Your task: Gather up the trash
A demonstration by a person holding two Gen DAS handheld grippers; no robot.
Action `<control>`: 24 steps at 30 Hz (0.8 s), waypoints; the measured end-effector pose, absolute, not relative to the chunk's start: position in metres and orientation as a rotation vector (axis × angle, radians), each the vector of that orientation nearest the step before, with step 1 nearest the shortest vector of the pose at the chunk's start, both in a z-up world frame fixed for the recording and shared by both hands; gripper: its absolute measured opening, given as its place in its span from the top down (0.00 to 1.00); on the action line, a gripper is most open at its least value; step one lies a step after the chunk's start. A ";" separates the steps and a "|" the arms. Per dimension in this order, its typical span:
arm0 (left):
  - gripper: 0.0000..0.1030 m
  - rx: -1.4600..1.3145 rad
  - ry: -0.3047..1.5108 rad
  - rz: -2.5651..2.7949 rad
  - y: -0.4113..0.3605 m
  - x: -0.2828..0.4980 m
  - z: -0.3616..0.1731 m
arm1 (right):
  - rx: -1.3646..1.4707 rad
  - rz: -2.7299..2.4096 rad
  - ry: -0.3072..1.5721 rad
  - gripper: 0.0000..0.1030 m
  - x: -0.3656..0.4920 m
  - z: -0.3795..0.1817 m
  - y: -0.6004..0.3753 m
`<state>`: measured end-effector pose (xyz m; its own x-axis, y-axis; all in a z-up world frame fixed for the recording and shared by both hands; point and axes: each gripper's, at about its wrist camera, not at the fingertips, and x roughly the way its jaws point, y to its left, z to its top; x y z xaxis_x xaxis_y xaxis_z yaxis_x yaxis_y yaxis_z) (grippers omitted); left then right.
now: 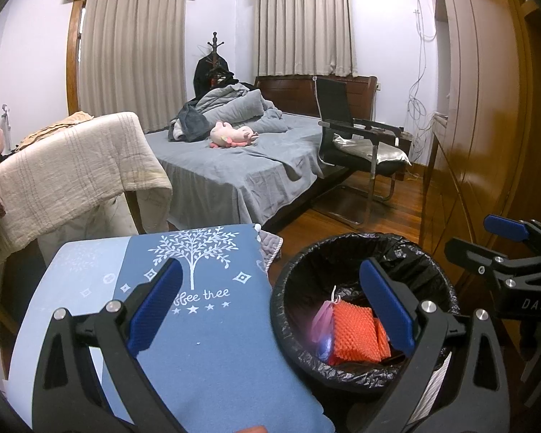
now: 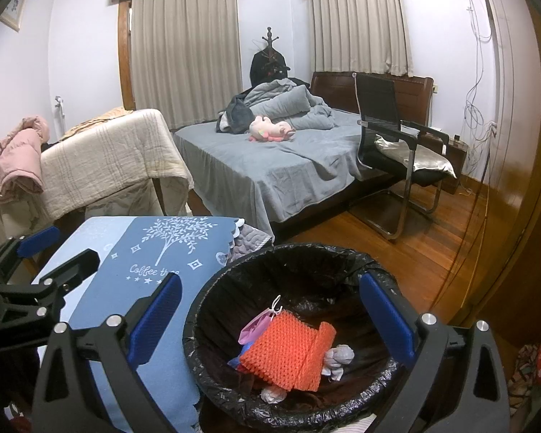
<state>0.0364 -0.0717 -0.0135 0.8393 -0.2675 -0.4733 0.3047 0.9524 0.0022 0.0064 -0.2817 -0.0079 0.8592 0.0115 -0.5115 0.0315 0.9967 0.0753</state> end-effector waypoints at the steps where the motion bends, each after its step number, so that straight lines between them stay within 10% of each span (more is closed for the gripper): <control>1: 0.07 0.078 0.488 -0.303 -0.071 0.037 -0.014 | 0.082 -0.010 0.537 0.06 0.006 -0.008 -0.282; 24: 0.07 0.078 0.488 -0.301 -0.071 0.037 -0.013 | 0.080 -0.010 0.536 0.06 0.006 -0.010 -0.280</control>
<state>0.0365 -0.0713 -0.0130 0.8403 -0.2661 -0.4723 0.3030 0.9530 0.0021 0.0062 -0.2797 -0.0097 0.8598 0.0110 -0.5105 0.0307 0.9968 0.0733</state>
